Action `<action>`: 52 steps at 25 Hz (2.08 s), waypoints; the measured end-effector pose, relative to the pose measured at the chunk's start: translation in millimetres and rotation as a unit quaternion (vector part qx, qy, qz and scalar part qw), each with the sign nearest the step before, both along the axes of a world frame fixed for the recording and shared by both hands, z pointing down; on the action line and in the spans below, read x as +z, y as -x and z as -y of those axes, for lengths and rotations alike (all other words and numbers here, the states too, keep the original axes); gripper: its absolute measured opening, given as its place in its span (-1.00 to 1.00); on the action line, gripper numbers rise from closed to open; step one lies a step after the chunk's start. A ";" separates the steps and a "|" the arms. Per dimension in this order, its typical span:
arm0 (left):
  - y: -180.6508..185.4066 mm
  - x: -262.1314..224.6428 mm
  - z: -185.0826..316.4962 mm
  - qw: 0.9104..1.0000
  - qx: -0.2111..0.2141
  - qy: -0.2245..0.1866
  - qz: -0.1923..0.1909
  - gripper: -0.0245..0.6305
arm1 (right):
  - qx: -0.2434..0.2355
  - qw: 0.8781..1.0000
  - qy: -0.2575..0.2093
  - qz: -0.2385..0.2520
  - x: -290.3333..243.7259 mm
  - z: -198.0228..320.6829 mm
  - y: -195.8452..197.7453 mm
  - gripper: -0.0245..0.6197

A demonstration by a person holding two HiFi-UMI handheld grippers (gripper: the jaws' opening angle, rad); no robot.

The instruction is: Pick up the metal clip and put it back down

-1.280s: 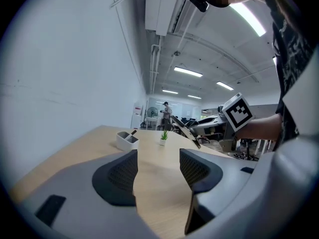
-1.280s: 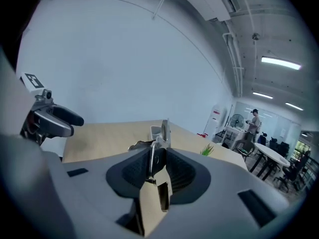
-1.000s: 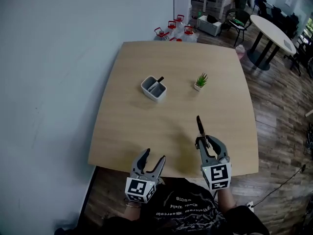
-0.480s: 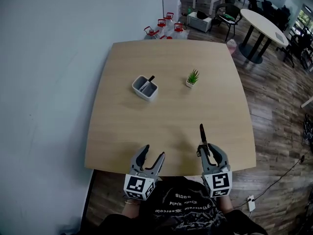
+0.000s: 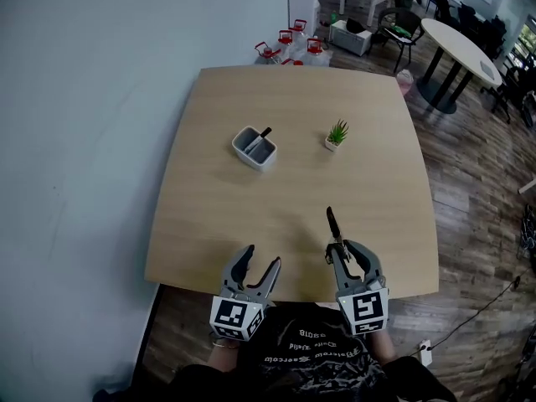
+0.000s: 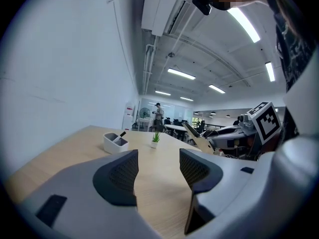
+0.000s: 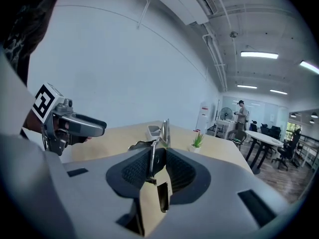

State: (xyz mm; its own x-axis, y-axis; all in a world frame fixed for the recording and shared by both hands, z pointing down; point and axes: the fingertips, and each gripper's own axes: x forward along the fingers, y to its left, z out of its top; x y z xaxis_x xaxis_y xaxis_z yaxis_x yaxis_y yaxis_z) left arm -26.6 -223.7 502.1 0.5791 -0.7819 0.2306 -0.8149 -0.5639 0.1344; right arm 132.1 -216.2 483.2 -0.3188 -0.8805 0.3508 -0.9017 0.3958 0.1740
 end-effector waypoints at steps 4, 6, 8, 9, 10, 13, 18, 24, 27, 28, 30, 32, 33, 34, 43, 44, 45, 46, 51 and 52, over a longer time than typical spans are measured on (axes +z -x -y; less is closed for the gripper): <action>14.2 1.0 -3.9 1.000 -0.026 0.005 0.003 -0.11 | -0.060 0.997 -0.009 -0.038 -3.7 13.6 34.2 -0.60; 21.5 -2.4 -8.6 0.999 -0.042 0.006 0.005 -0.11 | -0.091 0.994 -0.013 -0.051 -8.8 17.3 50.8 -0.60; 30.7 -5.6 -11.2 0.998 -0.061 0.005 0.005 -0.11 | -0.120 0.990 -0.018 -0.067 -14.1 22.0 68.0 -0.60; 36.3 -6.4 -11.2 0.997 -0.072 0.004 0.005 -0.11 | -0.133 0.988 -0.021 -0.071 -15.8 25.6 77.9 -0.60; 42.5 -6.6 -10.8 0.997 -0.082 0.004 0.005 -0.11 | -0.146 0.986 -0.022 -0.074 -16.6 29.7 88.3 -0.60; 59.1 -6.7 -12.4 0.994 -0.111 0.004 0.009 -0.11 | -0.184 0.979 -0.022 -0.081 -16.9 40.9 116.4 -0.60; 91.9 -4.7 -22.4 0.988 -0.154 0.009 0.015 -0.11 | -0.233 0.967 -0.028 -0.103 -17.0 51.8 159.7 -0.60; 132.7 -11.4 -30.4 0.978 -0.208 0.001 0.014 -0.11 | -0.290 0.948 -0.020 -0.129 -1.7 66.2 216.8 -0.60; 148.5 -12.1 -31.9 0.975 -0.222 0.002 0.021 -0.11 | -0.313 0.939 -0.014 -0.141 11.1 74.5 244.7 -0.60; 153.5 -10.9 -32.6 0.974 -0.225 0.004 0.023 -0.11 | -0.321 0.935 -0.013 -0.153 16.0 77.4 253.6 -0.60; 162.9 -8.3 -35.5 0.972 -0.234 0.010 0.025 -0.11 | -0.336 0.924 -0.014 -0.183 25.8 82.0 269.0 -0.60; 172.9 -5.0 -40.1 0.969 -0.244 0.016 0.029 -0.11 | -0.345 0.916 -0.014 -0.205 33.9 85.3 282.5 -0.60; 178.1 -3.7 -42.0 0.968 -0.249 0.018 0.030 -0.11 | -0.349 0.912 -0.012 -0.212 38.2 86.8 289.3 -0.60; 183.2 -2.9 -43.6 0.967 -0.254 0.021 0.030 -0.11 | -0.355 0.908 -0.010 -0.220 43.4 88.2 296.1 -0.60; 221.8 -5.0 -60.7 0.955 -0.293 0.025 0.032 -0.11 | -0.421 0.836 -0.012 -0.351 116.3 89.3 345.5 -0.61; 224.6 -4.5 -63.2 0.954 -0.296 0.026 0.032 -0.11 | -0.427 0.829 -0.009 -0.361 124.7 87.9 347.7 -0.61; 227.3 -3.9 -65.9 0.953 -0.299 0.027 0.031 -0.11 | -0.431 0.825 -0.004 -0.366 131.6 86.7 349.8 -0.61; 230.1 -3.2 -68.4 0.952 -0.303 0.028 0.029 -0.11 | -0.434 0.822 0.001 -0.370 137.4 86.1 351.7 -0.61; 241.6 3.9 -81.4 0.947 -0.318 0.036 0.025 -0.11 | -0.445 0.802 0.011 -0.398 161.9 85.4 358.1 -0.62; 243.4 5.3 -84.3 0.946 -0.321 0.038 0.024 -0.11 | -0.448 0.796 0.007 -0.407 165.6 84.9 358.4 -0.62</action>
